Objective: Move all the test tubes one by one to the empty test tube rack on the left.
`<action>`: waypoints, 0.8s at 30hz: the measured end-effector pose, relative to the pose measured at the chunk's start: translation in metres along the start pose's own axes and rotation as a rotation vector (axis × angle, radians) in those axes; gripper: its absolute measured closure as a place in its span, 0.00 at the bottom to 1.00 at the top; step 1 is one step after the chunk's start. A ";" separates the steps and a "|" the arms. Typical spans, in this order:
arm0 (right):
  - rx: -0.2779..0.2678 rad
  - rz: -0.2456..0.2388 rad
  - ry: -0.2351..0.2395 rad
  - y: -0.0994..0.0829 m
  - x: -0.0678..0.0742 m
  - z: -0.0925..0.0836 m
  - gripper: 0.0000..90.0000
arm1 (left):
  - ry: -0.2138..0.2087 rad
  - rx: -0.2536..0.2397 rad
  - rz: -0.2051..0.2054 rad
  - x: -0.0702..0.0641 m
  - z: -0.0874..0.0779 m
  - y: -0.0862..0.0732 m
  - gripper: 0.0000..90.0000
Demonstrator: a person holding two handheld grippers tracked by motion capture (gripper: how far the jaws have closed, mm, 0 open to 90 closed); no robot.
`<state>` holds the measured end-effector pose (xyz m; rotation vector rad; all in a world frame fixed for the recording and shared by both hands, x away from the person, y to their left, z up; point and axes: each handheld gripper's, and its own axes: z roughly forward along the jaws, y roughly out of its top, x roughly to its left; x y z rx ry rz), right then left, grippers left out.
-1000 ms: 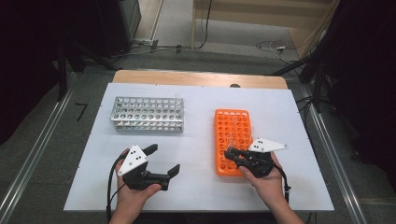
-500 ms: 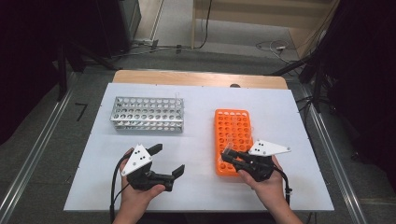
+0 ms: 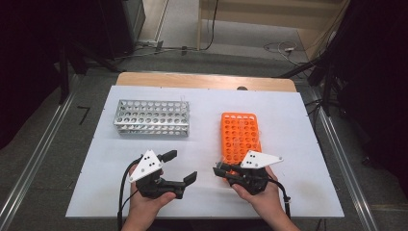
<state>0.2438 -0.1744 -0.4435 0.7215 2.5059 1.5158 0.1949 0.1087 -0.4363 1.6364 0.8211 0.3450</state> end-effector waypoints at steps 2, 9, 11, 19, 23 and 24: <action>0.007 -0.006 0.007 0.000 0.003 0.003 0.82 | -0.022 0.004 0.006 -0.003 0.002 0.000 0.17; 0.026 -0.029 0.035 -0.001 0.013 0.013 0.82 | -0.057 0.031 0.029 -0.015 0.014 0.000 0.39; 0.032 -0.029 0.042 -0.001 0.015 0.016 0.82 | -0.057 0.036 0.035 -0.018 0.017 0.000 0.45; 0.049 -0.046 0.066 -0.001 0.023 0.022 0.82 | -0.088 0.055 0.050 -0.023 0.024 -0.001 0.63; 0.049 -0.051 0.075 0.000 0.026 0.023 0.82 | -0.092 0.058 0.055 -0.023 0.025 -0.002 0.70; 0.050 -0.056 0.078 0.000 0.026 0.023 0.82 | -0.092 0.061 0.059 -0.024 0.025 -0.002 0.72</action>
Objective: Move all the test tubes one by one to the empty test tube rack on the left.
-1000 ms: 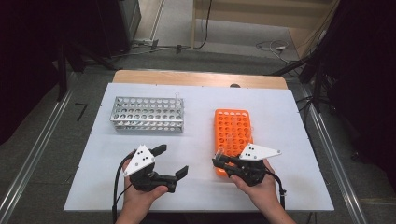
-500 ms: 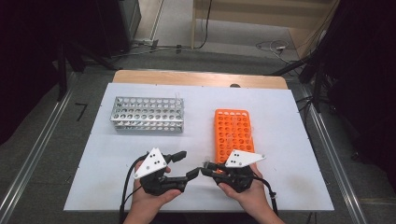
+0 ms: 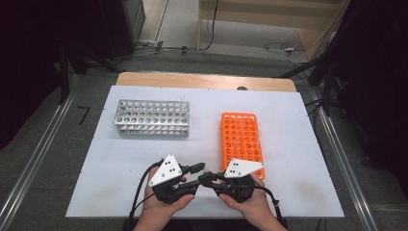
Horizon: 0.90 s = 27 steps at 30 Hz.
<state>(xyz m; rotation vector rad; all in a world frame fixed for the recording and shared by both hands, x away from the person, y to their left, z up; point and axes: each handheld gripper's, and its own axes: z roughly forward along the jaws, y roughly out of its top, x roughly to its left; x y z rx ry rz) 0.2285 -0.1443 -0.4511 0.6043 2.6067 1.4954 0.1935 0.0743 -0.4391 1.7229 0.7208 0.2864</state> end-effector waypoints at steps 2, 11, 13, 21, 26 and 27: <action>0.003 0.001 0.004 0.000 0.001 0.000 0.82 | 0.000 0.000 0.001 -0.001 0.001 0.000 0.75; 0.005 -0.007 0.018 0.001 0.004 0.001 0.82 | 0.008 0.007 0.021 -0.001 0.001 -0.001 0.83; 0.005 -0.005 0.020 0.001 0.004 0.001 0.82 | 0.015 0.005 0.023 -0.001 0.001 -0.001 0.84; 0.003 0.017 0.053 0.001 0.000 -0.001 0.79 | 0.019 -0.006 0.026 -0.001 -0.001 0.000 0.84; -0.023 0.022 0.066 0.000 -0.006 -0.010 0.68 | 0.038 -0.019 0.011 0.004 -0.006 0.001 0.84; -0.032 0.022 0.061 -0.001 -0.008 -0.012 0.63 | 0.040 -0.022 0.008 0.006 -0.007 0.002 0.84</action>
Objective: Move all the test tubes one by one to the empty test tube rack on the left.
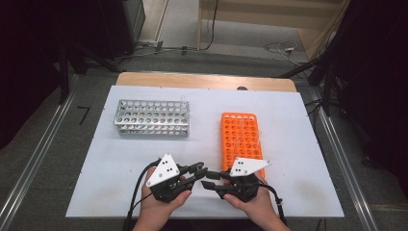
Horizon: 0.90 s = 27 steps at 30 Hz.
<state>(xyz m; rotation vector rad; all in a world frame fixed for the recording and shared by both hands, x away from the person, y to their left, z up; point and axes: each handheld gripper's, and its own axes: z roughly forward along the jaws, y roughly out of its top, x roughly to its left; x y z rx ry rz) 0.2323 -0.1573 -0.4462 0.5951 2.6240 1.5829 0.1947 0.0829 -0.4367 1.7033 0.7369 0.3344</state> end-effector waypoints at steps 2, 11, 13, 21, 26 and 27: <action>-0.016 0.005 -0.017 -0.001 -0.002 -0.005 0.56 | 0.007 -0.002 -0.002 0.002 -0.002 0.001 0.84; -0.083 0.031 -0.090 -0.006 -0.022 -0.038 0.26 | 0.031 -0.012 -0.005 0.016 -0.008 0.006 0.84; -0.096 0.035 -0.105 -0.008 -0.028 -0.045 0.22 | 0.037 -0.017 -0.016 0.019 -0.009 0.008 0.84; -0.131 0.061 -0.152 -0.018 -0.052 -0.072 0.10 | 0.056 -0.024 -0.012 0.029 -0.007 0.016 0.84; -0.141 0.062 -0.172 -0.023 -0.061 -0.082 0.07 | 0.078 -0.029 -0.015 0.038 -0.004 0.021 0.84; -0.144 0.060 -0.172 -0.023 -0.062 -0.084 0.07 | 0.082 -0.030 -0.015 0.040 -0.004 0.022 0.84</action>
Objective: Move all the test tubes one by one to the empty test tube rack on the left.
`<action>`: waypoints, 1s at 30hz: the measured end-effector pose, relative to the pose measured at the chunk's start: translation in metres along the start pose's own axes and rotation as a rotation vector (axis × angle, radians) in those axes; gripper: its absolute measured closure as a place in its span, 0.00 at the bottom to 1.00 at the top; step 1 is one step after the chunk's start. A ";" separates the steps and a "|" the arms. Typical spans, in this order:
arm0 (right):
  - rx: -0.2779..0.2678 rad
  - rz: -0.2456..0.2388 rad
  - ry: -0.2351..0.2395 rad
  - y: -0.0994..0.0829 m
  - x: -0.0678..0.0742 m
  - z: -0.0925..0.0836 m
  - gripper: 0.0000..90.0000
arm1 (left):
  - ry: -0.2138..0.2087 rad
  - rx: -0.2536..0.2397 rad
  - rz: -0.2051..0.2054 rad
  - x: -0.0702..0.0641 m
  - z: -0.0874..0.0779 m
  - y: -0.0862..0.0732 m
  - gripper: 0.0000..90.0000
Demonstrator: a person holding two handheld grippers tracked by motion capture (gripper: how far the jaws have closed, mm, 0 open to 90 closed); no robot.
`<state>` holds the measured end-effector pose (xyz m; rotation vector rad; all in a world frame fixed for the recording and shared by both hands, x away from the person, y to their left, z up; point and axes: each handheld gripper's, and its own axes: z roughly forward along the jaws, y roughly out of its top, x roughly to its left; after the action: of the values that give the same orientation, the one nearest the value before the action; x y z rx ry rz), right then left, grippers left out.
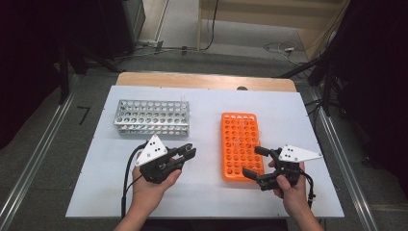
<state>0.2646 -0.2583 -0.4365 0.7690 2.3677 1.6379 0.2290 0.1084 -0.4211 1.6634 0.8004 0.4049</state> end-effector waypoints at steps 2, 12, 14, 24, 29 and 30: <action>-0.001 -0.003 -0.001 -0.001 -0.002 -0.004 0.06 | 0.008 -0.002 -0.004 0.003 0.002 0.003 0.84; -0.009 0.013 -0.042 -0.009 -0.015 -0.022 0.00 | 0.064 -0.019 -0.010 0.027 0.007 0.017 0.84; -0.011 0.014 -0.051 -0.011 -0.017 -0.026 0.00 | 0.071 -0.017 -0.014 0.033 0.009 0.020 0.84; -0.001 0.030 -0.099 -0.022 -0.026 -0.046 0.00 | 0.121 -0.033 -0.029 0.060 0.016 0.036 0.84; -0.004 0.038 -0.109 -0.025 -0.029 -0.051 0.00 | 0.146 -0.044 -0.031 0.072 0.019 0.047 0.84; -0.005 0.038 -0.111 -0.025 -0.030 -0.051 0.00 | 0.155 -0.046 -0.026 0.074 0.021 0.049 0.84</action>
<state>0.2616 -0.3223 -0.4444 0.8849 2.2862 1.5716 0.3087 0.1412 -0.3912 1.5915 0.9195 0.5345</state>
